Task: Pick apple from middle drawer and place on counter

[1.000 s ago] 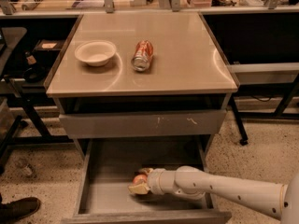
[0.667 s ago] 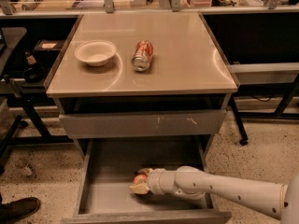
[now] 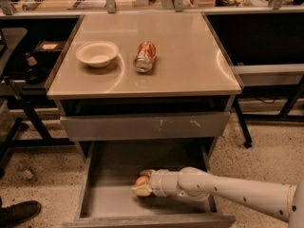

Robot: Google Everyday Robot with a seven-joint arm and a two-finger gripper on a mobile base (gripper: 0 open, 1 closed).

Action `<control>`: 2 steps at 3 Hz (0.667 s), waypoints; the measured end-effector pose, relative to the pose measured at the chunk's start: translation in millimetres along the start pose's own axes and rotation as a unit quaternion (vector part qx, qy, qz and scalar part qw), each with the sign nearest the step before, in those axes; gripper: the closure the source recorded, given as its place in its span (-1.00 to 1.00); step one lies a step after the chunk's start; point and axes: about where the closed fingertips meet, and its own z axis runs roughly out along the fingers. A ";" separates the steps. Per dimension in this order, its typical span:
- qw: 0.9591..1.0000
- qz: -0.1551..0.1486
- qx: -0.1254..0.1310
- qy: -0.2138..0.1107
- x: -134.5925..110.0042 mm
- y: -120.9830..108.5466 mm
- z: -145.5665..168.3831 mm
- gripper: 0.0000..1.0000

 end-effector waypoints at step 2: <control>0.999 0.004 0.035 0.009 -36.5 0.0 -27.7 1.00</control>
Offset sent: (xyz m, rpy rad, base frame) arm 0.0156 -0.0193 0.0789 -0.0758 -0.0230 -0.1075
